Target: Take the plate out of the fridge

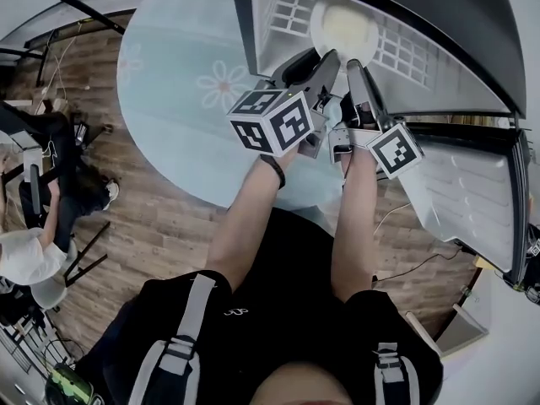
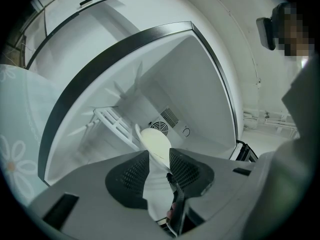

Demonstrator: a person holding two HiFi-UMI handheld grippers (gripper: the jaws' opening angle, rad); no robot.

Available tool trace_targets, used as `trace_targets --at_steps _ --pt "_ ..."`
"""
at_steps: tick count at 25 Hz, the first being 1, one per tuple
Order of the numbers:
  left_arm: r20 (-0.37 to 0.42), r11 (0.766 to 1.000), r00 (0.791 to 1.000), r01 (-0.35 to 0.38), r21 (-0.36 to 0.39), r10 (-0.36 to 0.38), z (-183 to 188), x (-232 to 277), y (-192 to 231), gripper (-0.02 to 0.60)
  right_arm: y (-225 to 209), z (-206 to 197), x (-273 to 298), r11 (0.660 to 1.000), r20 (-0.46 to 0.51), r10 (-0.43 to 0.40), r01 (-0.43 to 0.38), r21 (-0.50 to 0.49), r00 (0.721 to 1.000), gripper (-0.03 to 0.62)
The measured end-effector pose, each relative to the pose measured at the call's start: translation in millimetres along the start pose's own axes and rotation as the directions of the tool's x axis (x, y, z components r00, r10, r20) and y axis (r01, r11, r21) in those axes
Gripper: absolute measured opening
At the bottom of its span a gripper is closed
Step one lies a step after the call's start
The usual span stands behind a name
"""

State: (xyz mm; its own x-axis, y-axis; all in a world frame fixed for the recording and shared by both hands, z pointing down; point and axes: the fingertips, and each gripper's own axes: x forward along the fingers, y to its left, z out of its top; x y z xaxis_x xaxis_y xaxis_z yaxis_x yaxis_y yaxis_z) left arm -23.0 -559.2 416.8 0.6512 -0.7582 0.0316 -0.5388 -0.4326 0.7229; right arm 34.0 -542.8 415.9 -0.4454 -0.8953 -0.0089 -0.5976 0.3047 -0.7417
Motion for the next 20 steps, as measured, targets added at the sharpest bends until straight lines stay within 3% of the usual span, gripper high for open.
trace_targets --at_steps 20 --pt "0.046 0.999 0.999 -0.016 0.031 0.015 0.9 -30.5 -33.9 0.138 29.7 2.5 -33.8 0.996 -0.02 0.085 -0.086 -0.022 0.996 0.112"
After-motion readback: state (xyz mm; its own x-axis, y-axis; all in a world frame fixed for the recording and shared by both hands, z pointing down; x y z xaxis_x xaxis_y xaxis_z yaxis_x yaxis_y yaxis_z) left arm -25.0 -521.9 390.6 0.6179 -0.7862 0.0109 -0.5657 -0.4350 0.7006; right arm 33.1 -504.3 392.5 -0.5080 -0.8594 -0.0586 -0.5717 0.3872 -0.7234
